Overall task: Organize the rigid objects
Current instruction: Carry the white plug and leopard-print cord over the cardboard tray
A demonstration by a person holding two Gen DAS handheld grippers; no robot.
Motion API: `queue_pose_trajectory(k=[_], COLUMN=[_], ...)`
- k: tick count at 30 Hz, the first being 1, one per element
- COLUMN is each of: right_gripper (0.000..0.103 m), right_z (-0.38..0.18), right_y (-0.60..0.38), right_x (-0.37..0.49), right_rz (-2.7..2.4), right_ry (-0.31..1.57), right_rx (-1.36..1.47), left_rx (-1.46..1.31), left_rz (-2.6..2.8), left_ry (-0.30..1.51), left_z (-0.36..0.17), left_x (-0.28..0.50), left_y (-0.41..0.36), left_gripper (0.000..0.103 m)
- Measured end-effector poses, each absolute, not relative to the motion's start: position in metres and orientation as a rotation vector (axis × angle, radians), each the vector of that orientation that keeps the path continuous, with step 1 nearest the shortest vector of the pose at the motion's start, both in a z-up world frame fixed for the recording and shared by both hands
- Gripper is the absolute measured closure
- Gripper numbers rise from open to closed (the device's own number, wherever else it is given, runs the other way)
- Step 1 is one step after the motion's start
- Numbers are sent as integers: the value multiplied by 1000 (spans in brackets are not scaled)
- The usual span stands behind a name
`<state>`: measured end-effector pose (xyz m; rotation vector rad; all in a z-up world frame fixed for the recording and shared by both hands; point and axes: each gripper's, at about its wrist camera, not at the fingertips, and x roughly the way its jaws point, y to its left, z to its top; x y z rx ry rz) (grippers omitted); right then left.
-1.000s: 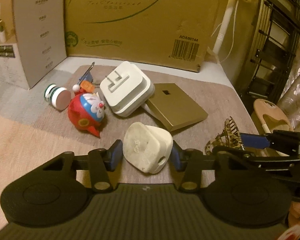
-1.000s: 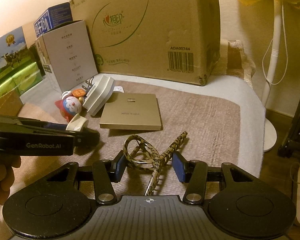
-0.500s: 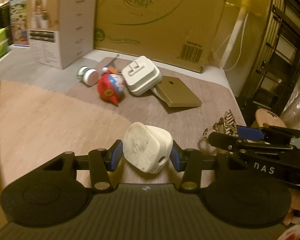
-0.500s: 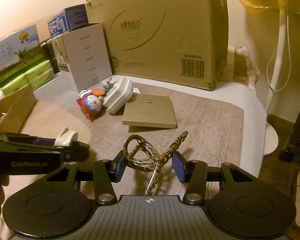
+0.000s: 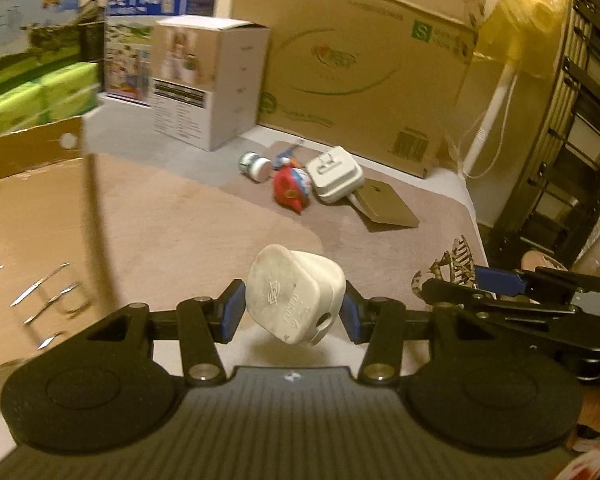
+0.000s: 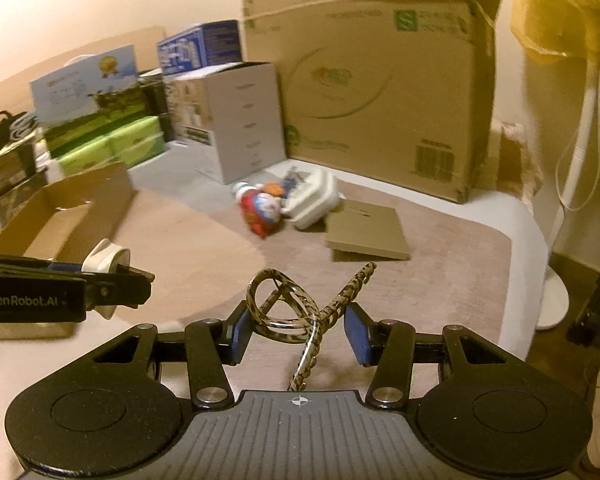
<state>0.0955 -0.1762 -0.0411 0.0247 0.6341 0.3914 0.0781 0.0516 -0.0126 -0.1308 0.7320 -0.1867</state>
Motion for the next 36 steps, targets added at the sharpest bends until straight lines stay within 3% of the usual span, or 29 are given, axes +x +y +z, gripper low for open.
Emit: queue_pose_trajectory(k=[19,36], right_gripper=[53,53], right_z=[-16,-3], right_y=[-89,-8], right_x=[57,63], right_rz=[616,781], right_ry=[596,589], right_rx=[-50,-115], left_rx=[-167,-188], left_rz=[46,166], left_ry=[672,673], left_z=[20,22], left_x=[-1,-13], left_y=[152,218], left_gripper=[57,57])
